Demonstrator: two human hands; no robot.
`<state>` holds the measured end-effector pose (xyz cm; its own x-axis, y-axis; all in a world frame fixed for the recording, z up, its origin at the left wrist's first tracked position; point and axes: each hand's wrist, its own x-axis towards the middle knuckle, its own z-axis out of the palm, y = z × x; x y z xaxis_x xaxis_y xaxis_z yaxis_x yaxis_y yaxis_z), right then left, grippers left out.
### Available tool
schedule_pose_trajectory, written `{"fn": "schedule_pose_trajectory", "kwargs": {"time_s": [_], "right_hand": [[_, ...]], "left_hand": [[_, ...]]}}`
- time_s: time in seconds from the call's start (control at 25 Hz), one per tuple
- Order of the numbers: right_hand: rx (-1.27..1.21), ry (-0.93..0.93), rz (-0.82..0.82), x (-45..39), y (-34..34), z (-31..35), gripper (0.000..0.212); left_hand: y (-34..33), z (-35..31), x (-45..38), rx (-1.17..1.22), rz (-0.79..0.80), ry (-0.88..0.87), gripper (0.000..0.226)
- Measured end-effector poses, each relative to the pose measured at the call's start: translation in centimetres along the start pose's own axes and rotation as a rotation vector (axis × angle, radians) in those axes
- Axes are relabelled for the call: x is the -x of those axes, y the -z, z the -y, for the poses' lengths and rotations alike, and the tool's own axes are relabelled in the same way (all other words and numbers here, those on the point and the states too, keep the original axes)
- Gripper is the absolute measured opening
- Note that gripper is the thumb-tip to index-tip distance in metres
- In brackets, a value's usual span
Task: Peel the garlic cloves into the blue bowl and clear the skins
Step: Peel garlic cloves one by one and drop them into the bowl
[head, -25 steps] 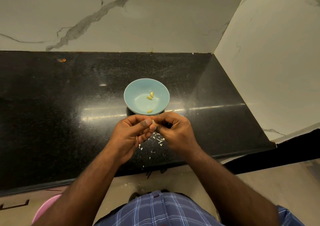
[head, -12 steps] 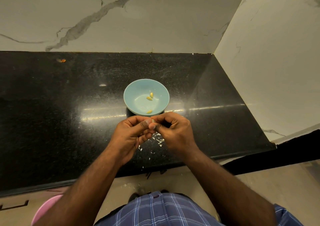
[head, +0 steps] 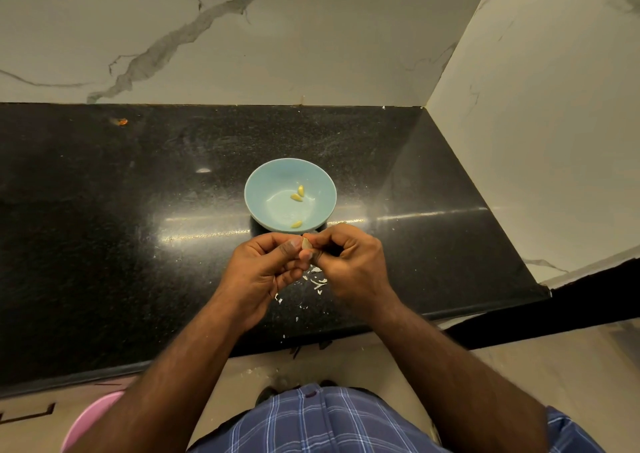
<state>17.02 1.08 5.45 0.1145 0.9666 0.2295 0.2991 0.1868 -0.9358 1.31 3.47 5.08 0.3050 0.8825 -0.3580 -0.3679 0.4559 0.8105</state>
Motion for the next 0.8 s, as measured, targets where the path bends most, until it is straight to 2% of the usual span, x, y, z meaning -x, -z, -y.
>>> {"fn": "schedule_pose_trajectory", "kwargs": {"time_s": [0.2,0.36,0.48,0.6,0.8], "right_hand": [[0.016,-0.080,0.011,-0.2,0.2,-0.6,0.017],[0.091,-0.119,0.102,-0.5,0.3,-0.9,0.022],[-0.039,-0.223,0.087,-0.9,0.3,-0.2,0.009],[-0.184,-0.379,0.049,-1.2,0.1,0.3,0.020],[-0.271,-0.539,0.022,-1.6,0.4,0.2,0.009]], "left_hand": [[0.1,0.2,-0.3,0.000,-0.001,-0.019,0.032],[0.2,0.4,-0.6,-0.047,-0.040,-0.086,0.032],[0.3,0.5,-0.6,-0.109,-0.052,-0.127,0.032],[0.2,0.7,-0.6,-0.174,-0.036,-0.151,0.022],[0.0,0.8,-0.7,-0.168,-0.023,-0.156,0.026]]}}
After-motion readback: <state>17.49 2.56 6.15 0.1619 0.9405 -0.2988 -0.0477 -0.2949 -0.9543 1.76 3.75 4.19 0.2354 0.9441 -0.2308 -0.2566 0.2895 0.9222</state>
